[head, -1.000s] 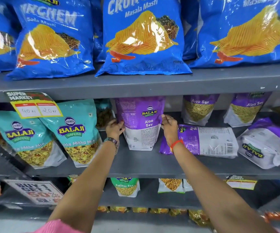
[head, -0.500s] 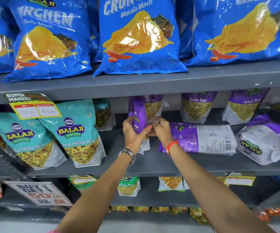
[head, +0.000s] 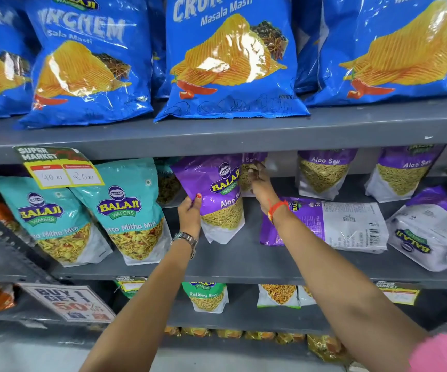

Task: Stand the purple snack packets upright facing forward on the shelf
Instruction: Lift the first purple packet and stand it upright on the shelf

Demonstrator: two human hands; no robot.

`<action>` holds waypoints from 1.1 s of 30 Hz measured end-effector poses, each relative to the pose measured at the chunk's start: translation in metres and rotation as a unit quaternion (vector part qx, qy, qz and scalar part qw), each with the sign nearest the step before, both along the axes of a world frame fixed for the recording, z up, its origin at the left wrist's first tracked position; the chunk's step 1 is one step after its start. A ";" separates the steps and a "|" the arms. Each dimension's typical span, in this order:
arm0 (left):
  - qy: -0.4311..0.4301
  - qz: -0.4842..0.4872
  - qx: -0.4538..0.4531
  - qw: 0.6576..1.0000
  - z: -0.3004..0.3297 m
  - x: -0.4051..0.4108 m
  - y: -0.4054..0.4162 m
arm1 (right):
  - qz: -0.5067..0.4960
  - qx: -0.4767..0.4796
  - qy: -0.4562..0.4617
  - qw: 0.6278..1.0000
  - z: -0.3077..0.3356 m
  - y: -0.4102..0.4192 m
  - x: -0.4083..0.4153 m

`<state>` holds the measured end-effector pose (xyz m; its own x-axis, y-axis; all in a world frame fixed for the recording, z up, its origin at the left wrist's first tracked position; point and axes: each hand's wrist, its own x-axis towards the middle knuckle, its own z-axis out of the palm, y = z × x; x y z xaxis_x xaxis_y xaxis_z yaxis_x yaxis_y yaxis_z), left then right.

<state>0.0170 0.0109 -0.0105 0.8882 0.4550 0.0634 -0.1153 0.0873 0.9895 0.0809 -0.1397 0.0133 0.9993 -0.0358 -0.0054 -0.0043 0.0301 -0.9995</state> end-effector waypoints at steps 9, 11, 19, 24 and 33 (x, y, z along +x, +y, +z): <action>0.070 -0.124 -0.136 0.980 0.004 0.014 0.031 | 0.073 -0.016 0.021 0.997 0.002 -0.004 0.023; 0.053 -0.102 -0.140 0.984 0.005 0.018 0.033 | 0.068 0.001 0.026 0.997 0.000 -0.006 0.024; 0.043 0.061 -0.166 0.983 0.000 0.025 0.031 | 0.044 0.017 0.030 0.998 -0.021 -0.026 0.017; 0.032 0.076 -0.163 0.983 0.006 0.030 0.021 | 0.014 0.062 0.019 0.998 -0.028 -0.033 0.013; 0.079 0.009 -0.085 0.993 -0.008 0.013 0.008 | 0.102 0.091 0.082 0.987 -0.030 -0.026 -0.004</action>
<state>0.0302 0.0193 -0.0185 0.8726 0.4630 -0.1554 0.0369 0.2548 0.9663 0.0764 -0.1656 -0.0163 0.9709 0.1822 -0.1552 -0.1897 0.1901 -0.9633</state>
